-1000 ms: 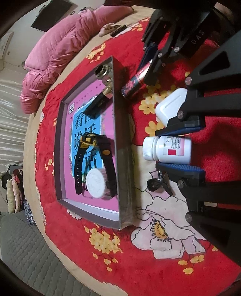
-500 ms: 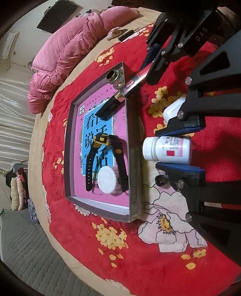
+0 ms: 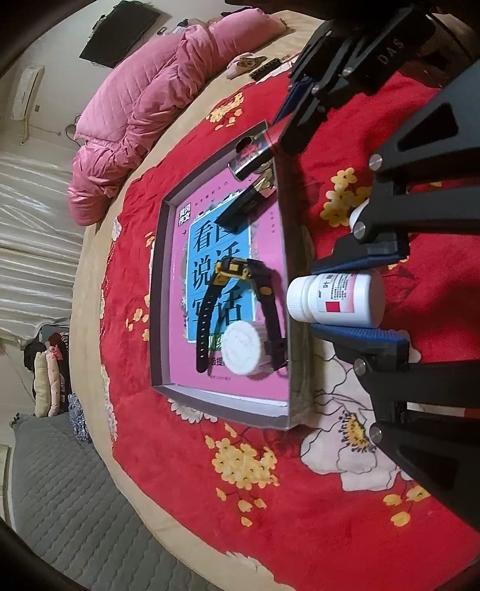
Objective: Organize rigid objects
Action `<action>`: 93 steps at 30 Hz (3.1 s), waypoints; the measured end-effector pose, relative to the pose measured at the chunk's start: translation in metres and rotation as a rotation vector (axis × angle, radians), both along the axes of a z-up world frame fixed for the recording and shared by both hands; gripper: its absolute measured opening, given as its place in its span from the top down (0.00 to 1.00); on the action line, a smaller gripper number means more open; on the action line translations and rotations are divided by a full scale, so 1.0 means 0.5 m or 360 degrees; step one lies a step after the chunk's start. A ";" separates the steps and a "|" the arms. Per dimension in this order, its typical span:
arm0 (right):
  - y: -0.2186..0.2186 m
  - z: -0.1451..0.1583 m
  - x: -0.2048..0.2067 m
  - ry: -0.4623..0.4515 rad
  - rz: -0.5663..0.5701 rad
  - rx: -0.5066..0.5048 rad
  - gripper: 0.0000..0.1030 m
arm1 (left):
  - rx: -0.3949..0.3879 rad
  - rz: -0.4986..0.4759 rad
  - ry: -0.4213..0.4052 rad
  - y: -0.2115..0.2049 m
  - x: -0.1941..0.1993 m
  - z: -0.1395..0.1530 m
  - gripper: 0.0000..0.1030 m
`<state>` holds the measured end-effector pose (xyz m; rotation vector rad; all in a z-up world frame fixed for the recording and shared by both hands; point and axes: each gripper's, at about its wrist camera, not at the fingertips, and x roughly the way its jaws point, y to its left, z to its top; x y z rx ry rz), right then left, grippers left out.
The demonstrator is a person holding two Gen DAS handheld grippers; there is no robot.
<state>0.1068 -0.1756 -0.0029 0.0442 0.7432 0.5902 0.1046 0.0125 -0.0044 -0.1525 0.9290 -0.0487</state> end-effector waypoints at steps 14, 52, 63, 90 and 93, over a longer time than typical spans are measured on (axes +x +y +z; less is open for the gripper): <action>-0.028 0.010 0.029 -0.0022 -0.0095 0.0038 0.78 | 0.0009 0.0036 -0.0032 0.019 0.021 0.010 0.74; -0.048 0.006 0.090 -0.0068 -0.0190 -0.0001 0.78 | 0.0046 0.0138 -0.0043 0.069 0.135 -0.009 0.74; -0.040 -0.013 0.107 -0.0033 -0.0200 -0.0029 0.78 | 0.0007 0.0065 -0.0004 0.038 0.150 -0.042 0.74; -0.014 -0.061 0.131 0.0099 -0.0227 -0.0253 0.79 | -0.0023 -0.0003 0.0033 0.018 0.153 -0.048 0.74; -0.014 -0.063 0.133 0.0103 -0.0231 -0.0252 0.78 | -0.0022 -0.0002 0.0037 0.017 0.151 -0.047 0.74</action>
